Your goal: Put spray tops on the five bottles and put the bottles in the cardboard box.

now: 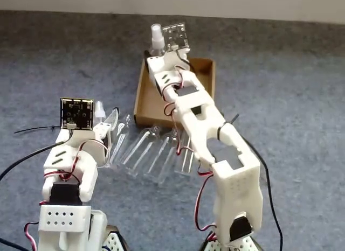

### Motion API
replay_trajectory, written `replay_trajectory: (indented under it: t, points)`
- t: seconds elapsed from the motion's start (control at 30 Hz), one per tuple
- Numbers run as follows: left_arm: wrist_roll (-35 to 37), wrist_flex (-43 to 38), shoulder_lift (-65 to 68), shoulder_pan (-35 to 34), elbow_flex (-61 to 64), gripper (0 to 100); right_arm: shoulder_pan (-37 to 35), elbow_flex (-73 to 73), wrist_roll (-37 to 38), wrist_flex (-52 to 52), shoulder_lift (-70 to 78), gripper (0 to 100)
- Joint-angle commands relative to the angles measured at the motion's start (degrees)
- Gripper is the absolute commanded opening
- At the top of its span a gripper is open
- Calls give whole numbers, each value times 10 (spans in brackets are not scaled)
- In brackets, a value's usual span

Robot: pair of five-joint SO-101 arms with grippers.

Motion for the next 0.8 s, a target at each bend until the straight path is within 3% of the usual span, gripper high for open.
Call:
replay_trajectory:
  t: [0.0, 0.27, 0.57, 0.77]
  points:
    - [2, -11, -1, -6, -14, 207, 8, -9, 5, -14, 1, 10]
    - [2, -11, -1, -4, -14, 207, 7, -11, 7, -14, 6, 14]
    - [2, -11, -1, -3, -13, 207, 5, -8, 4, -12, 6, 287]
    - [1, -11, -1, -3, -13, 207, 5, -12, 4, -9, 5, 300]
